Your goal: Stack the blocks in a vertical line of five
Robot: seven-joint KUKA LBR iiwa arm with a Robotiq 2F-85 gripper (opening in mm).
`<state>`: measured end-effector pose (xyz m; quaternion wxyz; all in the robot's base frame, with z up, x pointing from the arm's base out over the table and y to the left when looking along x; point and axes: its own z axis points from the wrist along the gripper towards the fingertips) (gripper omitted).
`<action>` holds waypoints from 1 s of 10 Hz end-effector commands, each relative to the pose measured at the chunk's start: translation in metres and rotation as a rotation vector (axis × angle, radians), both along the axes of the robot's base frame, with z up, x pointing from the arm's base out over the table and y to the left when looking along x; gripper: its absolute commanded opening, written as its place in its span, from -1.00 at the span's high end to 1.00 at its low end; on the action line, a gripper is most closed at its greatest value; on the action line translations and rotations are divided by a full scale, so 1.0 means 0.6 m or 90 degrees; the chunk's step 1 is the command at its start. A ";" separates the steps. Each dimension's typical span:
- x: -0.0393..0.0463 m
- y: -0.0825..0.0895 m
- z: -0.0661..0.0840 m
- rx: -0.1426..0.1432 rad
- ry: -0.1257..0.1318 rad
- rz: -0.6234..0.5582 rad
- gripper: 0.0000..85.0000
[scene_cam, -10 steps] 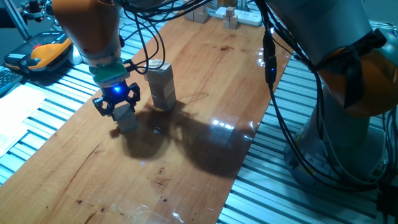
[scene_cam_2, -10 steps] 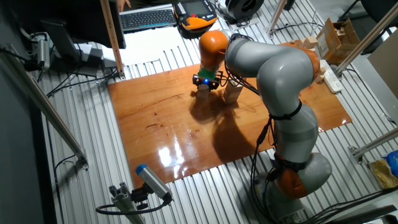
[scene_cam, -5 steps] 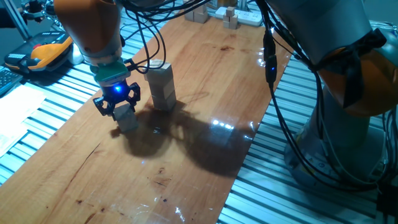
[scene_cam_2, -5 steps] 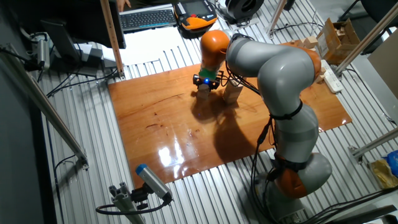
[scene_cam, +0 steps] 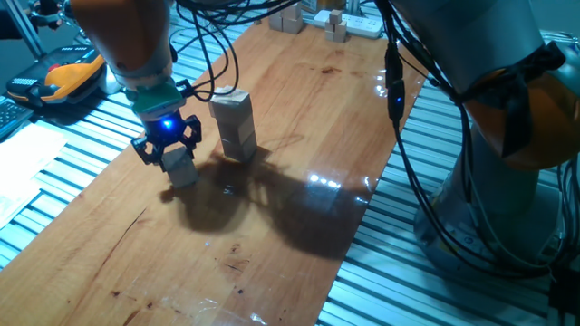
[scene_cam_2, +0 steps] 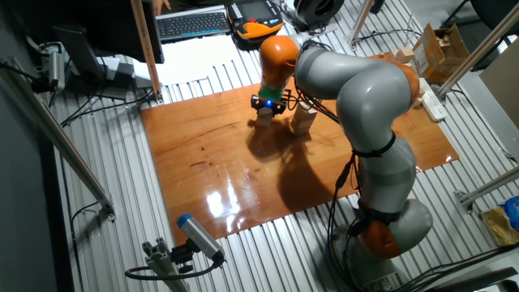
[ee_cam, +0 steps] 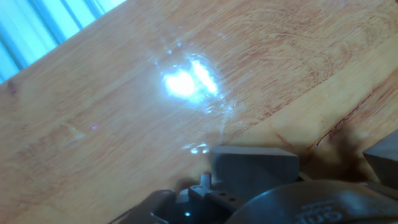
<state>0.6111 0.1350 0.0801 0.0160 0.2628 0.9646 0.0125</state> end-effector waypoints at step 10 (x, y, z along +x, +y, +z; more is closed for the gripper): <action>-0.030 0.004 0.134 0.006 -0.016 0.056 1.00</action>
